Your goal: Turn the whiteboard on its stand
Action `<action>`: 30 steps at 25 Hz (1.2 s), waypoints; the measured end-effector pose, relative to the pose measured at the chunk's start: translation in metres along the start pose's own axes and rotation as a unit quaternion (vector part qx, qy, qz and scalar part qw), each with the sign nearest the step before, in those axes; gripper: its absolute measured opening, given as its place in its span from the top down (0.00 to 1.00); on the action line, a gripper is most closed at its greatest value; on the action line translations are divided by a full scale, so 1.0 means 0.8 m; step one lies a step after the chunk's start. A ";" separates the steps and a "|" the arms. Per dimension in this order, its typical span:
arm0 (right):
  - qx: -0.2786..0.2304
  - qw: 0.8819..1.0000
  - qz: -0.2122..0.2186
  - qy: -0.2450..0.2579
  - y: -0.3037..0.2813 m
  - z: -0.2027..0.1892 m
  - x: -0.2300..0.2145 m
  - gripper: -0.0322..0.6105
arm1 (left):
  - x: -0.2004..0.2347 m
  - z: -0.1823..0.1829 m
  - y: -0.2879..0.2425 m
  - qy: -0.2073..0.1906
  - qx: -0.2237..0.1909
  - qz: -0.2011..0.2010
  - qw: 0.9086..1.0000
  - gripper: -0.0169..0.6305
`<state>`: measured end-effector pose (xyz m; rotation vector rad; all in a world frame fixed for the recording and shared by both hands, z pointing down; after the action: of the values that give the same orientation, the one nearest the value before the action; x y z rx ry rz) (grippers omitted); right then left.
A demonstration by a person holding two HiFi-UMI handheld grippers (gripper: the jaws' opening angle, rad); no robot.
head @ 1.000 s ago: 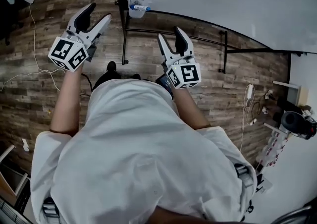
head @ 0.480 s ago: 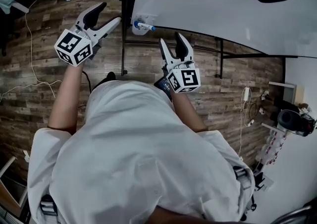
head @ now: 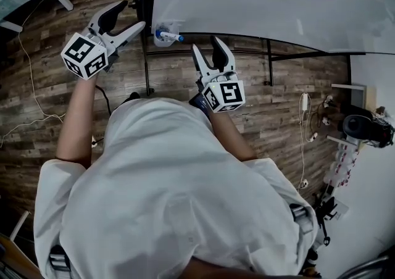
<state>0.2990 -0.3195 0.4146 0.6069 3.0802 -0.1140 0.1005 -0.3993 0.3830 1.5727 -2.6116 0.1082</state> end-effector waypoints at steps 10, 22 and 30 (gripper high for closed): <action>0.008 0.999 -0.033 -0.005 0.007 -0.007 -0.019 0.61 | 0.005 -0.010 -0.029 0.000 0.003 -0.020 1.000 0.50; 0.010 0.999 -0.039 -0.014 0.006 -0.009 -0.024 0.63 | 0.004 -0.022 -0.056 0.026 0.021 -0.048 0.998 0.50; 0.008 0.999 -0.044 -0.020 0.005 -0.005 -0.027 0.64 | 0.003 -0.023 -0.065 0.026 0.024 -0.052 0.998 0.57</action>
<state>0.3206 -0.3236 0.4184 0.4628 3.0701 -0.1502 0.1459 -0.4234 0.4019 1.6945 -2.5008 0.2019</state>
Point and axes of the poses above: the fingertips, and each gripper's own axes: y backward along the fingers, x to its left, z out of its top, the point moved 2 cm from there along y, backward along the fingers, and after that the axes turned 3 degrees about -z, right-handed, at the moved point
